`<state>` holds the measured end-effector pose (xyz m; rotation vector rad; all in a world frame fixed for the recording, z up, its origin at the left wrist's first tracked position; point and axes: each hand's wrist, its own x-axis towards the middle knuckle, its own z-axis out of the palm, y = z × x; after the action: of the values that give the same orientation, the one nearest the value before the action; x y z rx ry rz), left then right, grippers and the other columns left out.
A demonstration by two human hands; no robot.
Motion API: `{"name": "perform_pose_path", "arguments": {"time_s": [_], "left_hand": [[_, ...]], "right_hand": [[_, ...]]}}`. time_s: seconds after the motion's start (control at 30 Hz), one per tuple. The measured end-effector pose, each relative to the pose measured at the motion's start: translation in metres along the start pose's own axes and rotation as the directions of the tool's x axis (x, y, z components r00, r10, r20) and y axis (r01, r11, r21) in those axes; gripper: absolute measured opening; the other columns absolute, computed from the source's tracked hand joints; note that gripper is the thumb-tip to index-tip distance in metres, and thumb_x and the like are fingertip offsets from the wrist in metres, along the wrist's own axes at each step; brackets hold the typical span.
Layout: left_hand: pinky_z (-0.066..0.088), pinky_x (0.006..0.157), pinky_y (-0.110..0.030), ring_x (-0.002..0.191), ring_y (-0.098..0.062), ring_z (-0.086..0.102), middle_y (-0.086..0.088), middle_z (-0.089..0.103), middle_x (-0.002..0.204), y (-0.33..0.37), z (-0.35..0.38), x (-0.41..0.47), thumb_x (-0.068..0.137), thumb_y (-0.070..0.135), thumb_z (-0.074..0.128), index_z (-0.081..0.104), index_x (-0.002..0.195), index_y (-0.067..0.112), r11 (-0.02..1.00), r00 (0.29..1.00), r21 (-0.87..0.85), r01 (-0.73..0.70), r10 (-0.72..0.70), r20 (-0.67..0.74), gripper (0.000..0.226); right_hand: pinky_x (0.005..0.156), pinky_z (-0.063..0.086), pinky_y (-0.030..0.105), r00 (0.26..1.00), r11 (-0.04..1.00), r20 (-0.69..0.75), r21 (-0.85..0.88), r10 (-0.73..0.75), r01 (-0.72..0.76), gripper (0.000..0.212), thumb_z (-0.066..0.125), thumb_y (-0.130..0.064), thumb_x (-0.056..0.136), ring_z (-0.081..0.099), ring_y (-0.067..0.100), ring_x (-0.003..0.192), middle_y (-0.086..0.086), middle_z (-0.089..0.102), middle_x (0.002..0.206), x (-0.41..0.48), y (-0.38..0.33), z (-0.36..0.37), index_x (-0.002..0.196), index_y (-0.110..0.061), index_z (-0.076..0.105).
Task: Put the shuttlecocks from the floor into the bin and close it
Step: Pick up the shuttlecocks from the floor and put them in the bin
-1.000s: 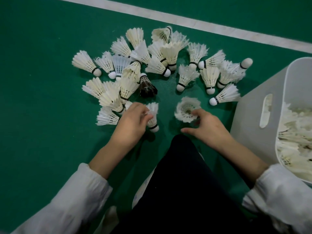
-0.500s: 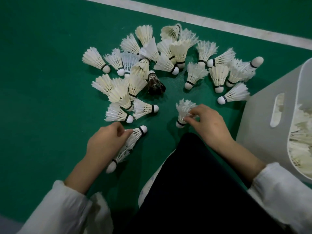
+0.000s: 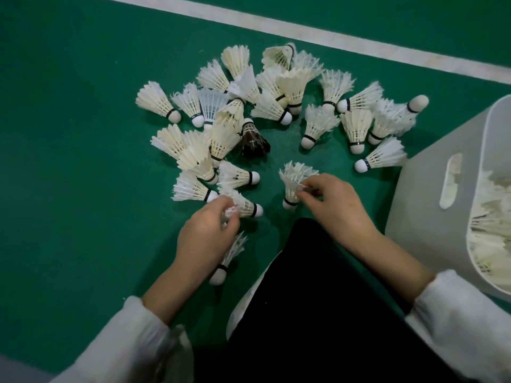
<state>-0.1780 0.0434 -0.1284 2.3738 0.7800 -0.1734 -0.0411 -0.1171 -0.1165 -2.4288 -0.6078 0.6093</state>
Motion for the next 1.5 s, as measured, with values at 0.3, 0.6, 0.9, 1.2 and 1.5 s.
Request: {"name": "perform_pose_path", "arguments": {"time_s": [0.3,0.6,0.9,1.2,1.5], "left_hand": [[0.05,0.065,-0.035,0.068,-0.004,0.056,0.011,0.067,0.098,0.129,-0.023,0.032,0.091,0.028,0.053,0.054,0.099,0.026,0.911,0.919,-0.124,-0.392,0.395,-0.001,0.008],[0.05,0.06,-0.037,0.073,-0.021,0.064,0.005,0.072,0.087,0.26,-0.004,0.037,0.089,0.038,0.056,0.063,0.099,0.028,0.697,0.696,0.007,-0.717,0.717,-0.015,0.017],[0.05,0.067,-0.034,0.075,-0.006,0.059,0.016,0.063,0.084,0.271,0.012,0.022,0.082,0.039,0.058,0.07,0.09,0.024,0.61,0.613,-0.079,-0.789,0.79,-0.018,0.021],[0.052,0.064,-0.037,0.077,-0.008,0.063,0.016,0.068,0.087,0.281,0.032,0.014,0.083,0.038,0.06,0.07,0.092,0.025,0.617,0.618,-0.092,-0.782,0.786,0.024,0.018],[0.052,0.059,-0.036,0.072,-0.012,0.064,0.016,0.068,0.083,0.282,0.035,0.012,0.083,0.042,0.055,0.069,0.09,0.029,0.601,0.598,-0.099,-0.793,0.799,0.054,0.02]], "right_hand": [[0.073,0.056,0.04,0.996,0.989,-0.055,0.137,0.064,-0.056,0.008,0.063,-0.023,0.086,0.062,0.017,0.065,-0.007,0.063,0.071,-0.001,-0.009,-0.153,0.08,-0.017,0.064],[0.074,0.055,0.032,0.883,0.934,-0.326,0.23,0.338,-0.273,0.021,0.058,-0.03,0.089,0.065,0.009,0.067,0.003,0.069,0.083,-0.084,0.076,-0.255,0.088,-0.012,0.068],[0.042,0.032,0.015,0.845,0.832,-0.056,0.219,0.532,-0.509,0.039,0.062,-0.032,0.086,0.035,0.013,0.04,0.013,0.05,0.053,-0.114,0.163,-0.203,0.081,0.006,0.066],[0.06,0.041,0.014,0.855,0.868,0.195,0.035,0.48,-0.496,0.02,0.062,-0.026,0.087,0.059,-0.004,0.068,-0.007,0.063,0.123,-0.099,0.183,-0.16,0.099,-0.012,0.072],[0.069,0.049,0.019,0.943,0.955,-0.267,0.271,0.197,-0.123,0.035,0.067,-0.023,0.082,0.059,0.001,0.08,-0.021,0.054,0.111,-0.115,0.118,-0.219,0.113,-0.035,0.056]]}}
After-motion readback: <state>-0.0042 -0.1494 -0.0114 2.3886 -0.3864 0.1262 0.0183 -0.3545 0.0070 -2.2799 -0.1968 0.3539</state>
